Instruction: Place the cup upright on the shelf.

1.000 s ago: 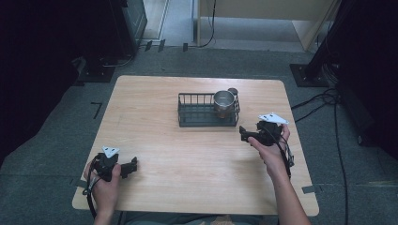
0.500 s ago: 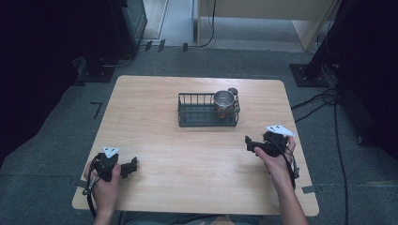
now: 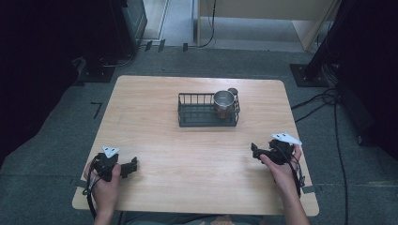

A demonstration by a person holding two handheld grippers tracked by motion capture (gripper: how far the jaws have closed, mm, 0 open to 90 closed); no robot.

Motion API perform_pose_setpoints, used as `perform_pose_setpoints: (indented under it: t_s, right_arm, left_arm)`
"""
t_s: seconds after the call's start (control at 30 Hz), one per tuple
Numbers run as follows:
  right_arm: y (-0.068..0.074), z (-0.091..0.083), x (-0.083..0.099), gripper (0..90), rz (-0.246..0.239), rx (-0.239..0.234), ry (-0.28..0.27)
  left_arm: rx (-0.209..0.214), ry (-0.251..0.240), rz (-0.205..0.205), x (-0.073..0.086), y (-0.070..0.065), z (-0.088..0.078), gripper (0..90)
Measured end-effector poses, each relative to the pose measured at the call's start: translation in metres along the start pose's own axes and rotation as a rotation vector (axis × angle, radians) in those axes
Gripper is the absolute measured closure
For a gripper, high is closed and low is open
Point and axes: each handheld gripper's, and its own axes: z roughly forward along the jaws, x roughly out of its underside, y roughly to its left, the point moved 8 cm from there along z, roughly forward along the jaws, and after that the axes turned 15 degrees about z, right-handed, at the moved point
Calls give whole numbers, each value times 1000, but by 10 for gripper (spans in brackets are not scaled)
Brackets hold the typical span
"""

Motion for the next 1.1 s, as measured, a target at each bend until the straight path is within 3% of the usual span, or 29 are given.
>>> perform_pose_setpoints:
  t_s: [0.83,1.1]
  right_arm:
    - [-48,-19,39,0,58,74,41]
    - [-61,-25,49,1,57,109,47]
  left_arm:
    - [0,0,0,0,0,0,0]
    - [0,0,0,0,0,0,0]
